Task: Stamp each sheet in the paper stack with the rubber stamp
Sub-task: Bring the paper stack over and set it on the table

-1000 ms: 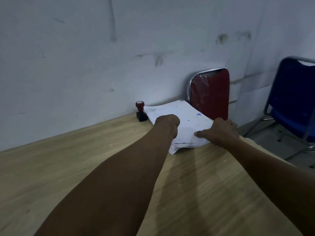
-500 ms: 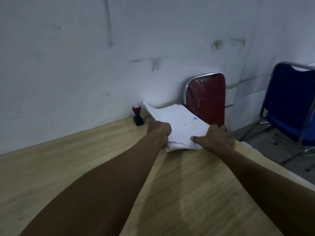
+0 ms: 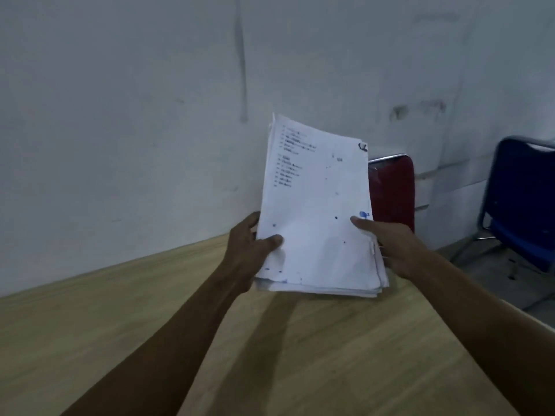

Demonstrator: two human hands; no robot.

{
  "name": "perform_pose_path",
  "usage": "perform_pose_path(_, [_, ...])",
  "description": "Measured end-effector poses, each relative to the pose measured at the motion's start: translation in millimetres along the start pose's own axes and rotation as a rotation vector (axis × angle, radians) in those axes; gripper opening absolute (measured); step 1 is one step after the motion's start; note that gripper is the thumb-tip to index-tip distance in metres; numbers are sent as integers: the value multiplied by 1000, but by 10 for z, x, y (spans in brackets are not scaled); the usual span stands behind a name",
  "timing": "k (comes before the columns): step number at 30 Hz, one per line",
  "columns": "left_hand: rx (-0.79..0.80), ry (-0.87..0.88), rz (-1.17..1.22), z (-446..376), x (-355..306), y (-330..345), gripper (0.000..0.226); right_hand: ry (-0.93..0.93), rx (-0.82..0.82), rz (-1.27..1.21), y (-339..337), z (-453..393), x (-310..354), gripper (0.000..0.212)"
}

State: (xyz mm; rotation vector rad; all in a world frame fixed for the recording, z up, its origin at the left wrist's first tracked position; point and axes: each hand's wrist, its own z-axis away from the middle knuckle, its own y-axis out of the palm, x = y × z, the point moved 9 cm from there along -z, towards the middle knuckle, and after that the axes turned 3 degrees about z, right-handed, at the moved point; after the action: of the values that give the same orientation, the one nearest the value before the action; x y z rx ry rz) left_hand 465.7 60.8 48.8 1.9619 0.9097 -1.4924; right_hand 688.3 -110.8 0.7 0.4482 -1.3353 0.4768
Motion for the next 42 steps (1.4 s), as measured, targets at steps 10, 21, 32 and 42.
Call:
perform_pose_path(10, [7, -1, -48, 1190, -567, -1425, 52, -296, 280, -123, 1374, 1114, 635, 27])
perform_pose_path(21, [-458, 203, -87, 2067, -1630, -2919, 34, -638, 452, -105, 2771, 2650, 695, 31])
perform_pose_path(32, [-604, 168, -115, 2633, -1527, -3576, 32, -562, 504, -42, 3296, 3006, 190, 30])
perform_pose_path(42, [-612, 88, -45, 2609, -1242, -3510, 36, -474, 503, -22, 3393, 2999, 90, 26])
